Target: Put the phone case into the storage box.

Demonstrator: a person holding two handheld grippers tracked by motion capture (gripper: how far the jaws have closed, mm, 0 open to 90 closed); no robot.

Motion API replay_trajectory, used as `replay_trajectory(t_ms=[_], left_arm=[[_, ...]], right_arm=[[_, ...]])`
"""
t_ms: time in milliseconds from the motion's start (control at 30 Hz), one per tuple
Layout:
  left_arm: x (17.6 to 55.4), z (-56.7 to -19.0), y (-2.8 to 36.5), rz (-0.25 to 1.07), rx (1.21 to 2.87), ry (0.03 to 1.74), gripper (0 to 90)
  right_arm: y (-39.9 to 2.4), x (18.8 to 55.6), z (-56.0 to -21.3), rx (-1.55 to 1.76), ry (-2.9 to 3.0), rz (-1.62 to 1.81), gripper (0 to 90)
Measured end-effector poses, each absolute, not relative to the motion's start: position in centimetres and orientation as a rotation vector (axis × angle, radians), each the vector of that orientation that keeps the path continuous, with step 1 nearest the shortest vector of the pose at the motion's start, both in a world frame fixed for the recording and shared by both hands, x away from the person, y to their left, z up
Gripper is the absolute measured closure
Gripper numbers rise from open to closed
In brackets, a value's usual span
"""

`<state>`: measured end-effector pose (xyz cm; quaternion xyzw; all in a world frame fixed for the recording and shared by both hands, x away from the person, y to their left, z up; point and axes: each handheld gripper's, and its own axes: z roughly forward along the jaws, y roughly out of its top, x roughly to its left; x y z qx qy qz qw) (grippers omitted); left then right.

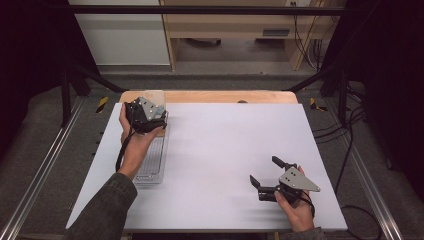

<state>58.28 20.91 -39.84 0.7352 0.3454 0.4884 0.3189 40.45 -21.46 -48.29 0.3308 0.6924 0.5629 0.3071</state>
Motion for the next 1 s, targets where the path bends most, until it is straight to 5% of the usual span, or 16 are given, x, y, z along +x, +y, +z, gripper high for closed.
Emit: replay_trajectory(t_ms=[1000], left_arm=[[56.7,-40.0,20.5,1.299,2.008,0.792,6.5]], right_arm=[[-21.4,40.5,-48.3,0.869,1.838,1.487,2.9]])
